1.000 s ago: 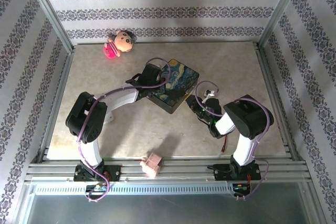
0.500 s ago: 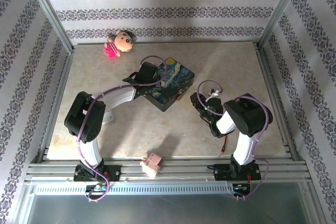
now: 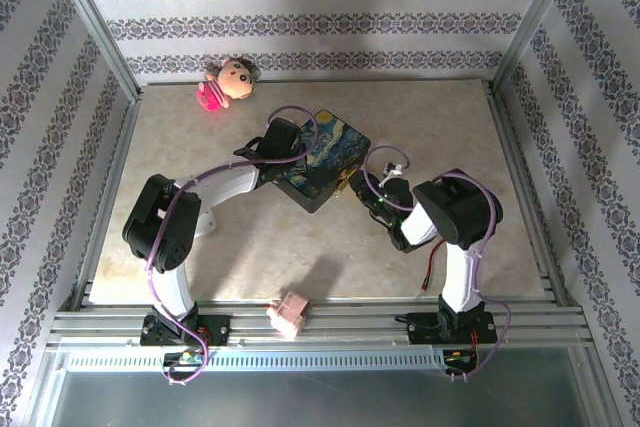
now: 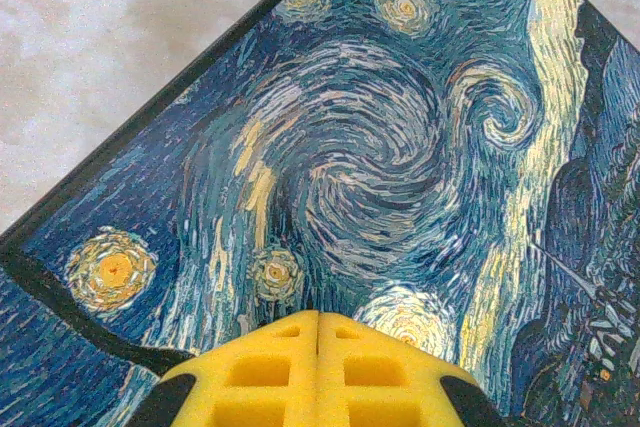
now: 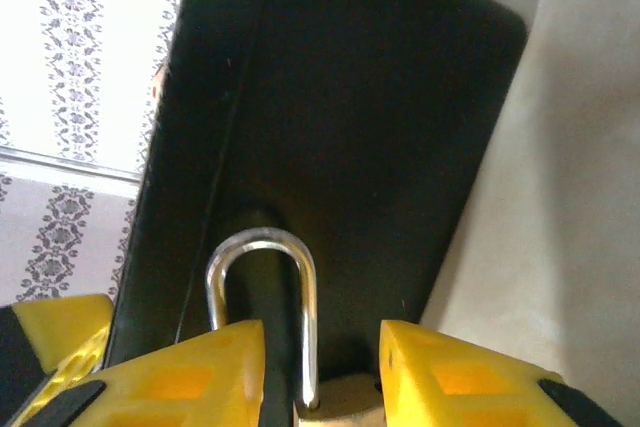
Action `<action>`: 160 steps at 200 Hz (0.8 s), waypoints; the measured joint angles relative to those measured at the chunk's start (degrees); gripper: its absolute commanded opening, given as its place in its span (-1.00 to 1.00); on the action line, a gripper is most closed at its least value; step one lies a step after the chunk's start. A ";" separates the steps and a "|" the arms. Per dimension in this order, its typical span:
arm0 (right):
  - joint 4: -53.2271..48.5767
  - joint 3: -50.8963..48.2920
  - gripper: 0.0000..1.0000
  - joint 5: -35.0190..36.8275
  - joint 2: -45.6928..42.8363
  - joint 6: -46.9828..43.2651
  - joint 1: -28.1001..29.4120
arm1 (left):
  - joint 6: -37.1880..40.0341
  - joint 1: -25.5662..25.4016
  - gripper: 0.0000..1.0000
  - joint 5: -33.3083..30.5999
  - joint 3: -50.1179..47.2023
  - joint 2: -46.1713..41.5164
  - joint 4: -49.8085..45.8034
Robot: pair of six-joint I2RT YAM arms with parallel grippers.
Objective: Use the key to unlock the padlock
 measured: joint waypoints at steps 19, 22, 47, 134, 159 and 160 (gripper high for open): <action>0.37 -0.96 -0.37 -0.02 0.07 0.22 0.26 | -0.02 0.00 -1.00 -0.02 0.02 0.00 -0.07; 0.48 -0.98 -0.38 -0.07 0.17 0.24 0.24 | 0.00 0.00 -1.00 -0.02 0.02 0.00 -0.07; 0.96 -0.85 -0.42 -0.24 0.81 0.44 0.22 | 0.00 0.00 -1.00 -0.04 0.02 0.00 -0.11; 1.09 1.68 -0.48 -1.84 2.29 0.39 -0.57 | 0.00 0.04 -1.00 -0.90 0.55 0.00 -1.31; 1.09 2.01 -0.51 -2.34 2.32 0.42 -1.09 | 0.00 0.04 -1.00 -0.90 0.61 0.00 -1.40; 1.09 2.05 -0.51 -2.36 2.34 0.42 -1.11 | 0.00 0.04 -1.00 -0.90 0.61 0.00 -1.40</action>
